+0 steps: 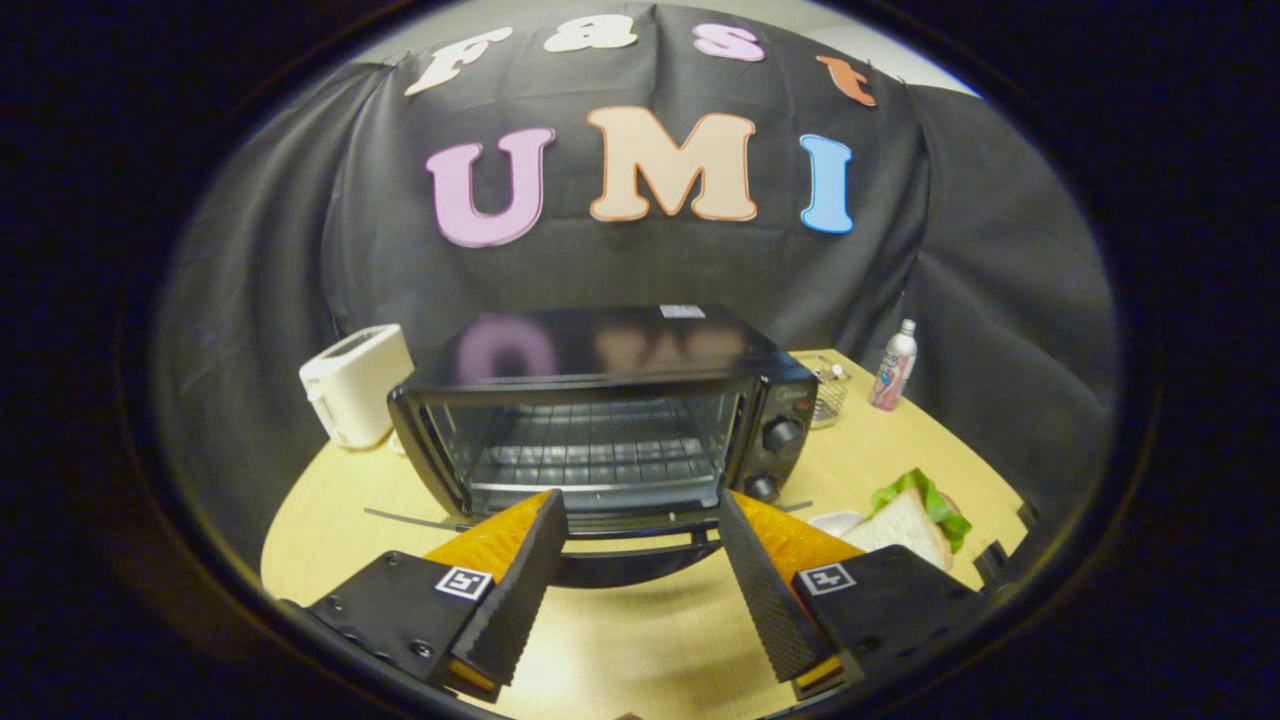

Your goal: Open the toaster oven, put the food inside, and close the toaster oven door.

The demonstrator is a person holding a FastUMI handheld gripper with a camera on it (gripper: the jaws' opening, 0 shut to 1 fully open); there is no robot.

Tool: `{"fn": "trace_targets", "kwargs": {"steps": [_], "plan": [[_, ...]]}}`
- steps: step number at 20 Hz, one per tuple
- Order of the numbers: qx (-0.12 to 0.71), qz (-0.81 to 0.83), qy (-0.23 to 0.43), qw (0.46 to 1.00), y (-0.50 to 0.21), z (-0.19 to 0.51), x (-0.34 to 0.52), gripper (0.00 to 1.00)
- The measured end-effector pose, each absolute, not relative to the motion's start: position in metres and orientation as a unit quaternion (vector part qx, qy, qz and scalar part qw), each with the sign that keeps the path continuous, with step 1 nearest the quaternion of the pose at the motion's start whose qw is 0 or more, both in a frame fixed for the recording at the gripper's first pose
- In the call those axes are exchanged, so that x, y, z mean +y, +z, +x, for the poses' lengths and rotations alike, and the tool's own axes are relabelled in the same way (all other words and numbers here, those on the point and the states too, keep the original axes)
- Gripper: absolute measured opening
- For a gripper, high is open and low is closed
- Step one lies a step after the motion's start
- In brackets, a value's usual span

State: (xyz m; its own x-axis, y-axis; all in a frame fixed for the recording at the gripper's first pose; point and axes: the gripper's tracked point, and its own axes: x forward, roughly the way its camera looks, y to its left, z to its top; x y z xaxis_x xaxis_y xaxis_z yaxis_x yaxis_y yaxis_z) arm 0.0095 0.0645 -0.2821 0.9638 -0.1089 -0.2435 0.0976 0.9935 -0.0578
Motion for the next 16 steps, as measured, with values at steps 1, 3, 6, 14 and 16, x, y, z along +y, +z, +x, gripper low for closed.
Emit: {"fn": "trace_targets", "kwargs": {"steps": [1, 3, 6, 14, 16], "plan": [[0.147, -0.034, -0.058, 0.987, -0.296, 0.005, 0.063, 0.95], [0.203, -0.069, -0.062, 0.975, -0.330, 0.002, 0.059, 0.95], [0.247, -0.103, -0.043, 0.963, -0.368, 0.001, 0.065, 0.95], [0.263, 0.007, -0.028, 0.964, -0.407, 0.013, 0.061, 0.94], [0.259, 0.002, -0.023, 0.966, -0.405, 0.015, 0.062, 0.94]]}}
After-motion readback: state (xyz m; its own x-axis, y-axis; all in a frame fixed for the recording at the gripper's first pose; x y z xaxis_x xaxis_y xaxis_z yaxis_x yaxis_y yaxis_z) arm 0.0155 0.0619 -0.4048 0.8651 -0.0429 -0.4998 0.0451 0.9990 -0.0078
